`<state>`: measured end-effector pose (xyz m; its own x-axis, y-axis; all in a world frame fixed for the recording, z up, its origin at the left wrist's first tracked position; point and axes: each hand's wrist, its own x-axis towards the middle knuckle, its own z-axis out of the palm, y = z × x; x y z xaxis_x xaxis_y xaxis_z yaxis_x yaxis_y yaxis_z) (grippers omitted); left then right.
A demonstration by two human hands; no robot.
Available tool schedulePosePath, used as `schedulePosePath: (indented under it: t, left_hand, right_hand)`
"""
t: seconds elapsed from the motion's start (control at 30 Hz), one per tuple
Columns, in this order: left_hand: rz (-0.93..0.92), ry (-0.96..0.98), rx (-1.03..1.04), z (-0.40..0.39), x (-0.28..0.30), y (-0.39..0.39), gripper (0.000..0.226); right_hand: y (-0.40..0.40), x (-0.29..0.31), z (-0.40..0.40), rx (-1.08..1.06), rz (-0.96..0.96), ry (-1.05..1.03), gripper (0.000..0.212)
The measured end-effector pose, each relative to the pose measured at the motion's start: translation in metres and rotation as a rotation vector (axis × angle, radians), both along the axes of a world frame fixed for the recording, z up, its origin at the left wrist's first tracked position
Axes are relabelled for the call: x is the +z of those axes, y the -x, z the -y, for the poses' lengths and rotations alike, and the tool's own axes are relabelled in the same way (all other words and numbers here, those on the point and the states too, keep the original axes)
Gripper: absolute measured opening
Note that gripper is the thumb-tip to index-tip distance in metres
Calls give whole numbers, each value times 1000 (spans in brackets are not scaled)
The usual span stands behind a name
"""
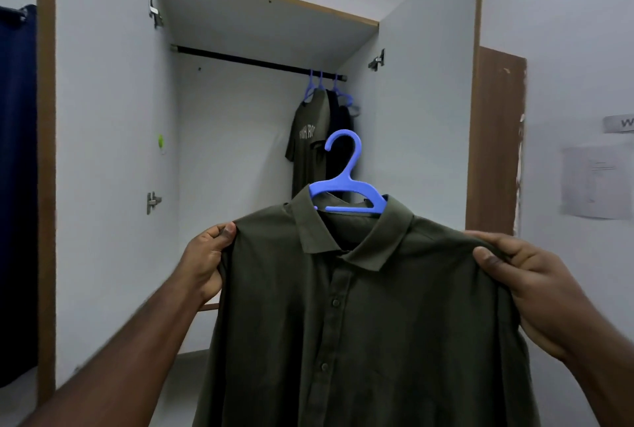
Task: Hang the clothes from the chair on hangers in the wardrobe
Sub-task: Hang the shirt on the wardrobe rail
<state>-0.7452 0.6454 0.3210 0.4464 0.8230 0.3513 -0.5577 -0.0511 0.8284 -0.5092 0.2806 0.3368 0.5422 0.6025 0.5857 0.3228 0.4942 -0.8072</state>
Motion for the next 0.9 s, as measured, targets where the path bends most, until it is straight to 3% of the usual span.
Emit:
schedulePosePath:
  t: [0.17, 0.23, 0.37, 0.9]
  left_hand:
    - [36, -5, 29, -62, 9, -10, 19]
    - [42, -14, 30, -90, 14, -18, 20]
    - [47, -34, 27, -146, 24, -33, 20]
    - [85, -57, 60, -330, 69, -119, 23]
  right_hand:
    - [-18, 17, -76, -5, 88, -17, 82]
    - [-26, 25, -106, -31, 92, -37, 75]
    - [-43, 38, -162, -89, 88, -20, 25]
    - [-130, 89, -345, -84, 65, -30, 25]
